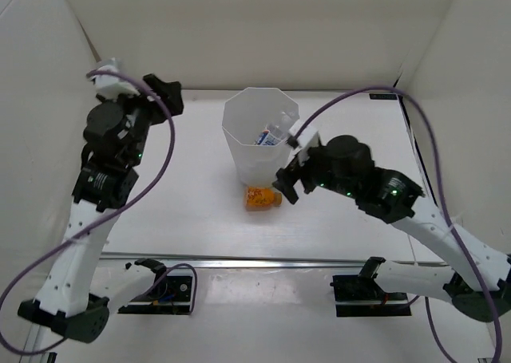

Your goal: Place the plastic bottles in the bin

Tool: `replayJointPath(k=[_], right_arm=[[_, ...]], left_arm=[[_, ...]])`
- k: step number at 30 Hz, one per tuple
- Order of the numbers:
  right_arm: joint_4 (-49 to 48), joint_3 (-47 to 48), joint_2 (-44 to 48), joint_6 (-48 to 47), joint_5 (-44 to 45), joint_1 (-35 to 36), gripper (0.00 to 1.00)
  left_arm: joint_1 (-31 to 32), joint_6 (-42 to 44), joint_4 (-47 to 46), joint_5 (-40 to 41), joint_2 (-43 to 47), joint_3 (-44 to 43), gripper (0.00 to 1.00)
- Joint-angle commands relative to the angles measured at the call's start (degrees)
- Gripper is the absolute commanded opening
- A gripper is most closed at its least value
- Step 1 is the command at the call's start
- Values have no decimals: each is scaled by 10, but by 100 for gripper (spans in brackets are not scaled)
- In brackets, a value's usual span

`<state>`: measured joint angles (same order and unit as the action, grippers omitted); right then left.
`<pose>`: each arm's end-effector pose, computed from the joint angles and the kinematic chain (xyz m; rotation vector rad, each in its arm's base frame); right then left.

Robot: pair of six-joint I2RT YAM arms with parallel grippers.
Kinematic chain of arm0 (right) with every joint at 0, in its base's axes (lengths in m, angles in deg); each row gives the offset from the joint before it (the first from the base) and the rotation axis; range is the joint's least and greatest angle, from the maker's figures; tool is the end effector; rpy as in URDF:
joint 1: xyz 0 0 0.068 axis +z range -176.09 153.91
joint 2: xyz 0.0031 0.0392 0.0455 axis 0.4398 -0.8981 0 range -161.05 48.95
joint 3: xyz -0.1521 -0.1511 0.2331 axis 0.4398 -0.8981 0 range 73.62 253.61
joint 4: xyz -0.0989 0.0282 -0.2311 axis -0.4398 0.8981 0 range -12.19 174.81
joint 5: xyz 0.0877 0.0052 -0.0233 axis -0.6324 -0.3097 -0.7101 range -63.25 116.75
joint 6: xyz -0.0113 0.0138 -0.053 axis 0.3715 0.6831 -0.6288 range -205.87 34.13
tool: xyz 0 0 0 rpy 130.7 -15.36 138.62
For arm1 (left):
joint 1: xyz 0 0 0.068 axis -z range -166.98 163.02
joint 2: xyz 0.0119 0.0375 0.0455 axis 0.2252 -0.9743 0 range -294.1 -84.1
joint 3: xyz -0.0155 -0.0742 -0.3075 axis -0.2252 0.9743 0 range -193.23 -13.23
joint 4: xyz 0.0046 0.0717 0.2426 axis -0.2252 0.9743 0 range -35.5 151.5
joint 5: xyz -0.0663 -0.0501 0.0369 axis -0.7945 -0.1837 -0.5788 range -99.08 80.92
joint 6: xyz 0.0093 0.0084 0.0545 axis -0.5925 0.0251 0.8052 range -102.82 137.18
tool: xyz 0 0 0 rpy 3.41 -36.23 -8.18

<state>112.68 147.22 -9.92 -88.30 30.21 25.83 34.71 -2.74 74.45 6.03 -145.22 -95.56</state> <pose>0.1120 0.1391 0.4574 -0.8567 1.7590 0.5182 0.1712 -0.0573 0.5280 -0.1858 1.5502 -0.3699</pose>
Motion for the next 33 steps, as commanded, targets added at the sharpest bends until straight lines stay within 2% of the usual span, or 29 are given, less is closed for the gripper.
replayJointPath(k=[1, 4, 7, 14, 19, 27, 33], right_arm=[[-38, -5, -48, -137, 82, 78, 100], [-81, -44, -82, -158, 123, 140, 100], [-144, -107, -103, -166, 145, 162, 100], [-284, -196, -181, -193, 215, 168, 100], [-342, -190, -247, -201, 201, 162, 100], [-365, -152, -353, -159, 188, 138, 100], [-370, -152, -367, -139, 195, 97, 100]], left_arm=[[-36, -2, 42, 58, 28, 50, 100], [-62, -20, 80, 58, 41, 63, 100], [-76, -26, 99, 53, 46, 75, 100], [-114, -19, 154, 42, 57, 87, 100], [-126, -19, 196, 26, 58, 92, 100], [-126, -58, 265, -19, 69, 99, 100], [-126, -64, 294, -19, 87, 110, 100]])
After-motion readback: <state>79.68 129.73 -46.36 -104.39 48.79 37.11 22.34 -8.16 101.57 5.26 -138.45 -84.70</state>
